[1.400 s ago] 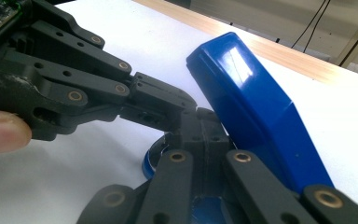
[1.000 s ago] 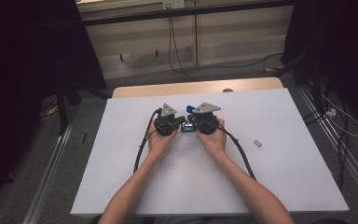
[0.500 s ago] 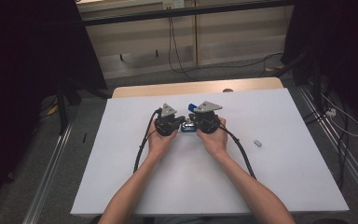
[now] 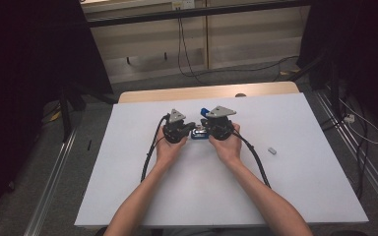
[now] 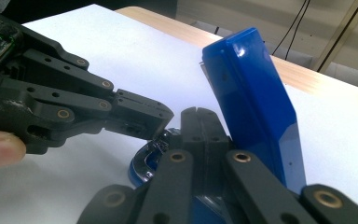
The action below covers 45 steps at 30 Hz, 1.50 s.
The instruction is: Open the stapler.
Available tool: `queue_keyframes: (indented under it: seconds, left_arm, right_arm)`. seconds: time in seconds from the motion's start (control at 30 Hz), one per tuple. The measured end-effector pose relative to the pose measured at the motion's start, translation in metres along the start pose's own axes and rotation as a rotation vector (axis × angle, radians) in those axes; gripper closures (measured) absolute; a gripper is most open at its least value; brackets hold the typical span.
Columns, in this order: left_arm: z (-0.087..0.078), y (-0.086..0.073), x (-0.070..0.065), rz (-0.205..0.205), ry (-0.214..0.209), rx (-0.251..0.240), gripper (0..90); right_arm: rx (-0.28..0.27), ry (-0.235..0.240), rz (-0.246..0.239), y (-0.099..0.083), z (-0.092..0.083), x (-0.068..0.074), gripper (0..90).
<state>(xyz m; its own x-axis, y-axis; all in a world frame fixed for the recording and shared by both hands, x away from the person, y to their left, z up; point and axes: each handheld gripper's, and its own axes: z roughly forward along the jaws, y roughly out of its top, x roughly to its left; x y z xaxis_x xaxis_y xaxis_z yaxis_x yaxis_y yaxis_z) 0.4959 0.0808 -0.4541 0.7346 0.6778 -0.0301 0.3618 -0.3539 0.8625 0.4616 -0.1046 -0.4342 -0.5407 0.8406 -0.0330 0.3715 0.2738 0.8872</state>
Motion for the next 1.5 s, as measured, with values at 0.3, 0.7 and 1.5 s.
queue_keyframes:
  seconds: [0.3,0.7,1.5]
  left_arm:
    - [0.000,0.000,0.000,0.003,0.002,-0.004,90.0]
    - [0.000,0.000,-0.001,0.010,0.004,-0.007,90.0]
    - [0.000,-0.001,0.000,0.022,0.003,-0.010,90.0]
  right_arm:
    - [-0.008,-0.017,0.004,0.003,-0.007,-0.007,90.0]
    - [-0.022,-0.024,0.018,0.002,-0.010,-0.009,90.0]
    - [-0.026,-0.071,0.041,0.002,-0.018,-0.012,90.0]
